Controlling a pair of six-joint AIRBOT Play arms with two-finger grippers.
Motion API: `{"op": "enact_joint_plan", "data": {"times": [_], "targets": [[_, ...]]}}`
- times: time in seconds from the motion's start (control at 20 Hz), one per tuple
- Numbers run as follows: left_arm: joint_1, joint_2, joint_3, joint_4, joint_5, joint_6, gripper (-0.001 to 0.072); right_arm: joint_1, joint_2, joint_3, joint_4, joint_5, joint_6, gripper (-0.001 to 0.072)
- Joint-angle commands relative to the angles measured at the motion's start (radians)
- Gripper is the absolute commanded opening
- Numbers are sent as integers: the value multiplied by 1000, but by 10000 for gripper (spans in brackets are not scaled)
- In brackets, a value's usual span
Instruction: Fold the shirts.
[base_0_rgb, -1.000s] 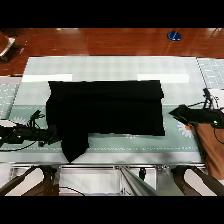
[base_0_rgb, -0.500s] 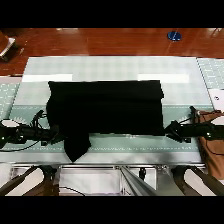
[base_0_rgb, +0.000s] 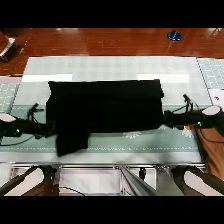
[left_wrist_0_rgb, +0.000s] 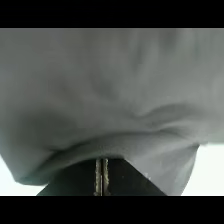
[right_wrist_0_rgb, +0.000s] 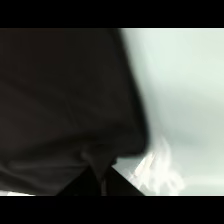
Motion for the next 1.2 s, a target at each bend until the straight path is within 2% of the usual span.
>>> {"op": "enact_joint_plan", "data": {"times": [0.0,0.15,0.5,0.75,0.8,0.85,0.9,1.0,1.15], "targets": [[-2,-2,181,-102,-33,-1,16,9,-34,175,-35,34,-15,26],[-46,-72,352,-162,18,-2,16,11,-143,351,-13,47,-8,26],[-164,-481,804,-161,44,-93,16,11,-454,697,100,46,1,26],[-212,-699,1003,-161,36,-143,17,11,-652,872,165,38,19,29],[-219,-724,1011,-162,34,-145,81,11,-678,888,172,27,19,135],[-225,-739,1011,-160,25,-143,329,11,-697,895,179,19,18,368],[-225,-745,1011,-148,16,-140,502,11,-703,896,177,13,9,408],[-196,-732,1035,-44,-44,-162,503,-32,-692,898,167,26,-9,408],[-101,-668,1065,208,-174,-248,502,-154,-656,897,114,107,-2,408]]}}
